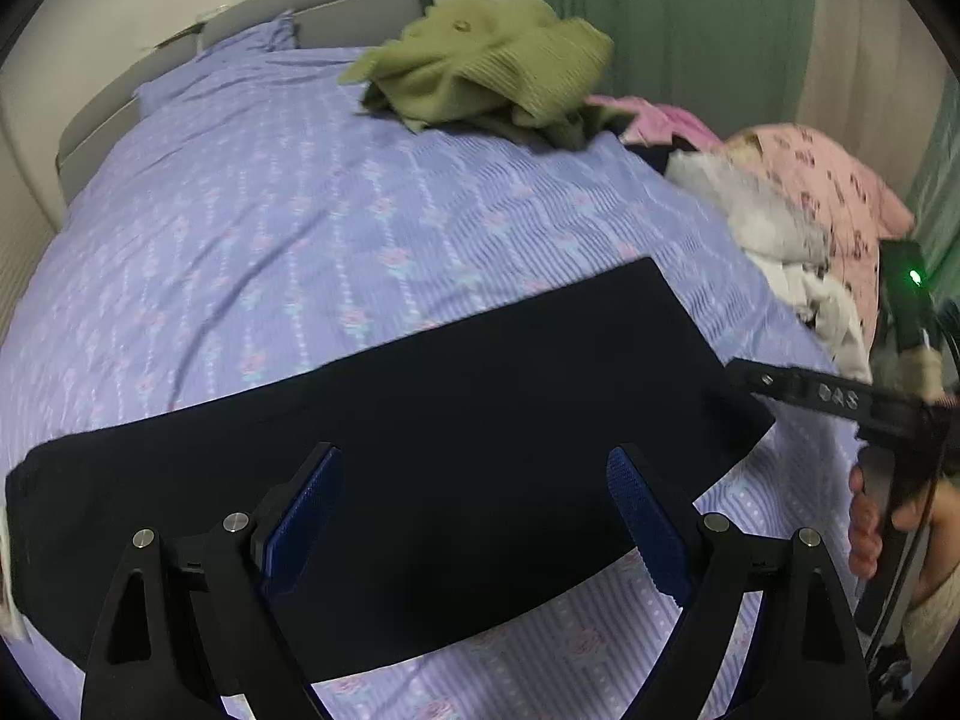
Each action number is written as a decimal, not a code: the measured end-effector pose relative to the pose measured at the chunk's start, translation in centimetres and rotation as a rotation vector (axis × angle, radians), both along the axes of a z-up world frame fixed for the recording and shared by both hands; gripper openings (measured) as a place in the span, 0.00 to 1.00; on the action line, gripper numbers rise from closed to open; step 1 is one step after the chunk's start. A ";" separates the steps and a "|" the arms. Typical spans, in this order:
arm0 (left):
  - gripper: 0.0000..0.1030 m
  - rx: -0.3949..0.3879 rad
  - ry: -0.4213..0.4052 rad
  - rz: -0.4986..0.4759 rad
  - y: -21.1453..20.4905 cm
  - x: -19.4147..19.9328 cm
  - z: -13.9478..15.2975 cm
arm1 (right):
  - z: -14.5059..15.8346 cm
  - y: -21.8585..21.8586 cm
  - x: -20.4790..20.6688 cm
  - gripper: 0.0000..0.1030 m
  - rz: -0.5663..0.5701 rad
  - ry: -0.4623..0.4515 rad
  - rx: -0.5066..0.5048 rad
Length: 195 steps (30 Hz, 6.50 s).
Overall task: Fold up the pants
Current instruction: 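Grasp the black trouser end with the right gripper and lift it, then fold the held trouser end over the rest with the right gripper, release, then grasp the folded trouser corner with the left gripper, fold it over, release, then grasp the edge of the folded trousers with the right gripper and lift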
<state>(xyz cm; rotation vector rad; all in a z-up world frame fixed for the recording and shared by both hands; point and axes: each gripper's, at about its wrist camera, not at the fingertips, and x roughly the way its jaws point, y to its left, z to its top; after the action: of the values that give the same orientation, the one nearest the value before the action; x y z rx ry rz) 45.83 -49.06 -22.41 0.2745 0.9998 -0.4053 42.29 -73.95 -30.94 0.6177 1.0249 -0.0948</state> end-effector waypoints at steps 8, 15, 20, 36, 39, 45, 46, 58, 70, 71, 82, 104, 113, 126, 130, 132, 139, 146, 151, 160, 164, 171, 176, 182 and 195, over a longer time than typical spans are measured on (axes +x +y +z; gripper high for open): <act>0.87 0.016 0.028 -0.037 -2.6 -0.5 -1.2 | -4.2 -2.1 1.9 0.61 0.020 0.026 0.112; 0.87 0.004 0.032 -0.052 -2.9 -0.6 -1.0 | -5.1 -1.1 2.9 0.52 0.154 0.011 0.155; 0.87 -0.005 0.060 -0.038 -2.6 -0.8 -1.5 | -5.9 -2.3 3.1 0.31 0.057 0.012 0.265; 0.87 -0.036 0.020 0.227 16.8 -1.9 5.0 | 17.1 12.7 3.0 0.12 0.080 -0.213 -0.103; 0.87 -0.041 0.005 0.311 23.1 -2.6 6.6 | 19.6 18.3 4.4 0.12 0.165 -0.218 -0.190; 0.87 -0.087 0.019 0.437 34.6 -3.8 8.0 | 20.0 32.9 7.3 0.12 0.372 -0.179 -0.226; 0.87 -0.086 0.025 0.447 35.9 -3.8 7.9 | 19.3 35.3 7.8 0.12 0.402 -0.169 -0.232; 0.87 -0.036 0.102 0.438 49.4 -1.2 3.1 | 3.2 56.1 12.1 0.12 0.508 0.174 -0.183; 0.87 -0.047 0.128 0.511 57.3 1.1 1.2 | -0.3 59.2 11.4 0.37 0.531 0.319 0.019; 0.87 -0.047 0.134 0.521 58.1 1.2 1.0 | 0.6 60.0 10.9 0.37 0.551 0.301 0.017; 0.87 -0.269 0.216 0.739 69.6 -0.9 -2.2 | 8.2 65.5 7.1 0.66 0.520 0.154 -0.213; 0.44 -0.821 0.366 0.976 77.9 1.4 -12.9 | 5.6 77.2 9.1 0.66 0.673 0.185 -0.356; 0.53 -0.814 0.374 0.890 77.1 3.1 -14.0 | 5.7 75.1 9.3 0.66 0.612 0.189 -0.322; 0.23 -0.579 0.127 0.781 73.0 2.5 -2.2 | 8.0 70.7 8.1 0.66 0.555 0.140 -0.328; 0.23 -0.415 -0.058 0.627 66.0 3.3 5.8 | 10.6 65.9 6.7 0.66 0.496 0.100 -0.334; 0.23 -0.366 -0.124 0.557 62.5 3.9 8.4 | 12.1 62.7 5.9 0.66 0.448 0.082 -0.338; 0.22 -0.331 -0.235 0.261 48.3 3.4 14.5 | 16.0 50.4 2.8 0.66 0.250 0.040 -0.350; 0.19 -0.331 -0.152 0.017 32.8 2.7 12.2 | 16.0 37.7 -0.7 0.66 0.101 0.061 -0.380; 0.16 -0.203 0.044 -0.111 21.7 2.5 2.9 | 12.6 31.0 -2.8 0.66 0.057 0.142 -0.392; 0.69 -0.128 0.147 -0.117 18.9 -0.6 0.7 | 8.9 26.1 -4.6 0.66 0.049 0.214 -0.338; 0.92 -0.108 -0.035 -0.043 23.0 -1.8 4.6 | 9.4 26.5 -3.0 0.66 0.096 0.118 -0.250; 0.91 0.082 -0.016 0.226 31.9 2.8 1.7 | 6.8 29.7 3.9 0.64 0.230 0.032 -0.065; 0.91 0.053 0.018 0.334 34.6 4.7 0.6 | 2.8 31.5 7.8 0.54 0.280 0.080 0.053; 0.91 0.062 0.047 0.304 33.4 5.3 -1.1 | 1.1 32.9 8.5 0.40 0.302 0.155 0.031; 0.91 0.060 0.059 0.278 32.9 5.7 -1.1 | 1.0 33.8 9.9 0.06 0.337 0.173 0.047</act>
<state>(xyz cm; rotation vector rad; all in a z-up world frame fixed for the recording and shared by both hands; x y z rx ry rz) 51.56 -16.18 -23.52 0.1745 1.0917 -0.1313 52.23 -40.12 -29.94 0.4772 1.2886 0.1747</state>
